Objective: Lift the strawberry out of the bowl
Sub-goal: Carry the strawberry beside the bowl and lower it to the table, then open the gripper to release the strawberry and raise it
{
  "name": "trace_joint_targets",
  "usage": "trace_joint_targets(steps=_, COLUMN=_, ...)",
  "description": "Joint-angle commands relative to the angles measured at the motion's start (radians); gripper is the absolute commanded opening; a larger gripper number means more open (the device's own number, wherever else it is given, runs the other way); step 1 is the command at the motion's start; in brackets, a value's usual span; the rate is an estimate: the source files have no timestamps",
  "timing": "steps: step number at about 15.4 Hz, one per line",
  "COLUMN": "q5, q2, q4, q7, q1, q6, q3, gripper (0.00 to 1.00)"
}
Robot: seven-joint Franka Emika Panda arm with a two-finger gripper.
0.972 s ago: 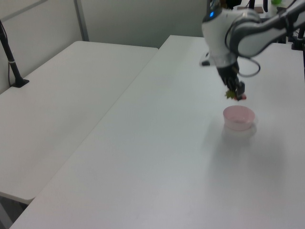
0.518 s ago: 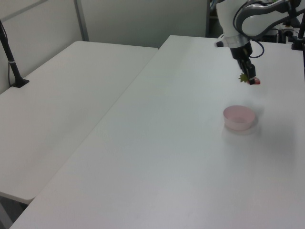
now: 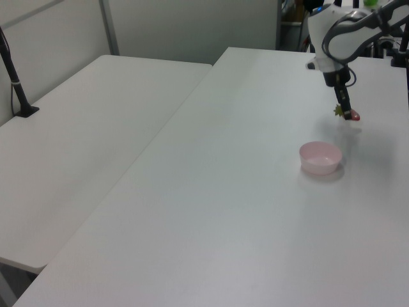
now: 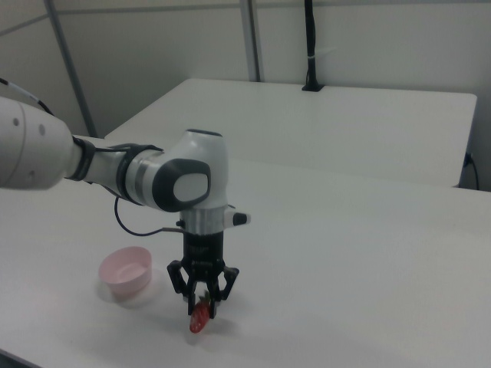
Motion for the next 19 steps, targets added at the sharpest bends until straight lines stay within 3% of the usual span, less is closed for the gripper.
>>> trace_joint_targets(steps=1, q5=-0.003, q2=0.007, q4=-0.003, q7=0.030, q1=-0.013, q6=0.009, q3=0.005, gripper=0.77)
trace_joint_targets(steps=2, q5=-0.003, q2=0.002, q4=0.003, q7=0.033, q1=-0.013, q6=0.003, q3=0.005, gripper=0.97)
trace_joint_targets(steps=3, q5=0.005, q2=-0.002, q4=0.014, q7=0.041, q1=-0.015, q6=-0.013, q3=0.005, gripper=1.00)
trace_joint_targets(steps=7, q5=0.020, q2=-0.062, q4=0.138, q7=0.072, q1=0.000, q6=-0.178, q3=0.008, gripper=1.00)
trace_joint_targets(steps=12, q5=0.134, q2=-0.151, q4=0.337, q7=0.179, q1=0.046, q6=-0.396, q3=0.011, gripper=1.00)
trace_joint_targets(steps=15, q5=0.142, q2=-0.197, q4=0.419, q7=0.359, q1=0.140, q6=-0.471, q3=0.005, gripper=1.00)
trace_joint_targets(steps=19, q5=0.143, q2=-0.225, q4=0.482, q7=0.591, q1=0.265, q6=-0.491, q3=-0.041, gripper=1.00)
